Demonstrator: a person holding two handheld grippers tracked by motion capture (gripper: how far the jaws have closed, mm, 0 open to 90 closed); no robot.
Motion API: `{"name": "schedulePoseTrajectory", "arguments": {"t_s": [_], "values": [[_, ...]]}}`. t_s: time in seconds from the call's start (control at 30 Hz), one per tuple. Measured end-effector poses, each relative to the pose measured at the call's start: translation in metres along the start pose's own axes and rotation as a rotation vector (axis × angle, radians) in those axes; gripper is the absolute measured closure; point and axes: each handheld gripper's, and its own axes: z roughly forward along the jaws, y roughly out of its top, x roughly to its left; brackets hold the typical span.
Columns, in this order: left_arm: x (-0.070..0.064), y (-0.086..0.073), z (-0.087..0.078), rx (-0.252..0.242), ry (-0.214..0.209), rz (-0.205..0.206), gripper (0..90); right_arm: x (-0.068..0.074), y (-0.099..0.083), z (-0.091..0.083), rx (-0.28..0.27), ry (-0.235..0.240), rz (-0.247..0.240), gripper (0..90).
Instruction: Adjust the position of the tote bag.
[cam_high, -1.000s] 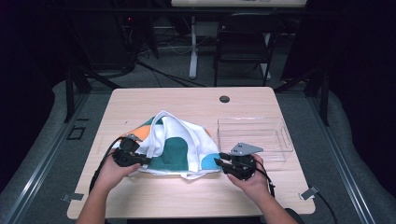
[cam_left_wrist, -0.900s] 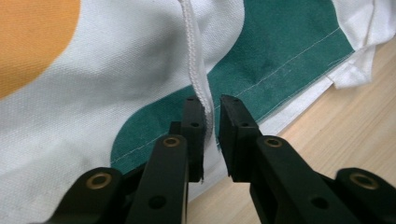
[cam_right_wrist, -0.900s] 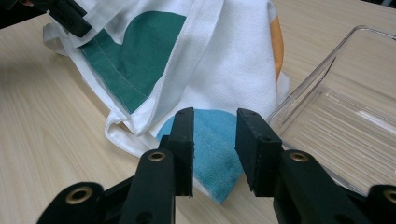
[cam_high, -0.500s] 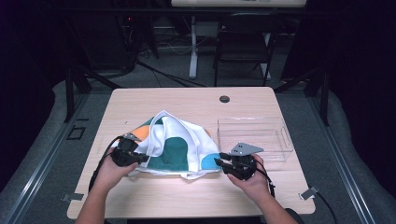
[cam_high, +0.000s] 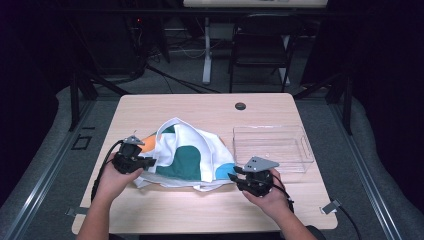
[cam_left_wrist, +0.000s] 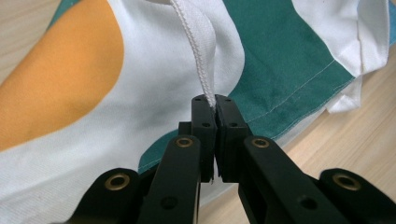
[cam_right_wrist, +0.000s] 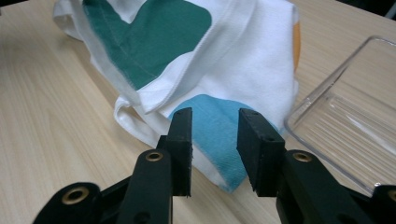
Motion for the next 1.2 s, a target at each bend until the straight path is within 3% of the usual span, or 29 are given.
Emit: {"name": "schedulePoseTrajectory", "arguments": {"t_s": [0.23, 0.47, 0.7, 1.03, 1.2], "values": [[0.003, 0.009, -0.009, -0.035, -0.013, 0.012, 88.0, 0.014, 0.000, -0.007, -0.032, -0.040, -0.096, 61.2], [0.011, 0.021, -0.018, -0.068, -0.012, 0.013, 88.0, 0.010, 0.004, -0.018, 0.001, -0.048, -0.057, 69.2], [0.012, 0.033, -0.018, -0.072, 0.003, 0.028, 88.1, 0.011, 0.010, -0.015, 0.061, -0.046, -0.038, 75.0], [0.024, 0.038, -0.028, -0.126, -0.018, 0.001, 88.1, 0.018, 0.037, -0.007, 0.083, -0.039, -0.062, 81.1], [0.029, 0.040, -0.030, -0.141, -0.020, -0.005, 88.0, 0.024, 0.060, 0.004, 0.087, -0.027, -0.106, 82.2]]}}
